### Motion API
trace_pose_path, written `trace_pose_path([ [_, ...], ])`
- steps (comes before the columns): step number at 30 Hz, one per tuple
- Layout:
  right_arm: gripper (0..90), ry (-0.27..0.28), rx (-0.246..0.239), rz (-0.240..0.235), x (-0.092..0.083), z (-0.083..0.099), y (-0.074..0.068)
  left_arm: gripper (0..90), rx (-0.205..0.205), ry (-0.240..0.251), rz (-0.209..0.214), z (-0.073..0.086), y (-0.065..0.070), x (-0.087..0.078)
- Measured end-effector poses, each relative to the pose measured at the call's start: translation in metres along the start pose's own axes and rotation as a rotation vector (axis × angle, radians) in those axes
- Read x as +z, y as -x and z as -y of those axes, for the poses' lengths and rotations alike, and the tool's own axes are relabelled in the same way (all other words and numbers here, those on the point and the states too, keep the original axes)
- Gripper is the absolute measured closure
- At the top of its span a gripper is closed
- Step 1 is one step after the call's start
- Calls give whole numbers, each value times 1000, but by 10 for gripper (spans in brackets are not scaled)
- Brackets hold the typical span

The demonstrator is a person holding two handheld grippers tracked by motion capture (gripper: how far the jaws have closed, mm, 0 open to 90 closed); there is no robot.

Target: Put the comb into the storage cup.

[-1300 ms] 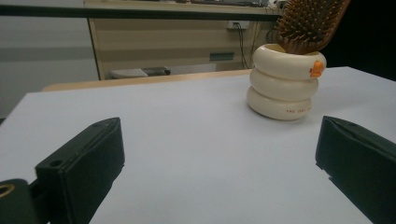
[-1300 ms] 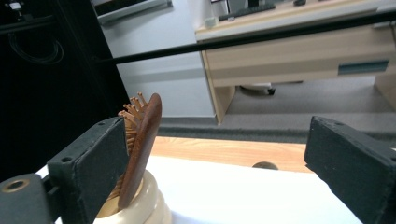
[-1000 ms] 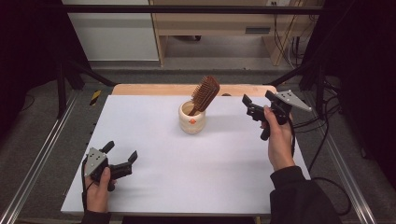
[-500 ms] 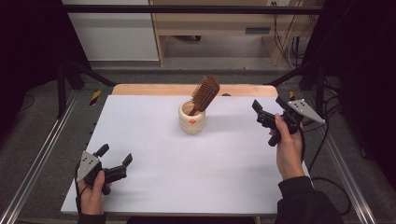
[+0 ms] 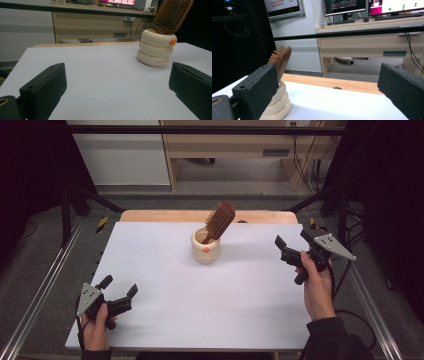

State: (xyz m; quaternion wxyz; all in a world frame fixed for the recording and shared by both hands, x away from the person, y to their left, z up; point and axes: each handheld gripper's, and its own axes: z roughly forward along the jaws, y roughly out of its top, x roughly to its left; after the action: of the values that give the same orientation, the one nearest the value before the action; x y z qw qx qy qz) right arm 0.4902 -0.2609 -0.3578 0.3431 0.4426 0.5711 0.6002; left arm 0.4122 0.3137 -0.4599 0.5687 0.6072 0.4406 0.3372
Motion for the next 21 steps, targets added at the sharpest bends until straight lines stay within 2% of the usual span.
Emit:
trace_pose_path([
  [6,36,11,-18,12,-12,4,6,16,-1,14,6,-2,-1,-7],
  [10,37,-10,-42,16,-19,11,12,15,-3,28,20,-2,-2,-8],
  [18,34,9,-14,23,-40,21,27,15,21,37,62,-3,2,-10],
  [21,34,3,-31,22,-48,28,28,16,27,37,73,-3,4,-9],
])
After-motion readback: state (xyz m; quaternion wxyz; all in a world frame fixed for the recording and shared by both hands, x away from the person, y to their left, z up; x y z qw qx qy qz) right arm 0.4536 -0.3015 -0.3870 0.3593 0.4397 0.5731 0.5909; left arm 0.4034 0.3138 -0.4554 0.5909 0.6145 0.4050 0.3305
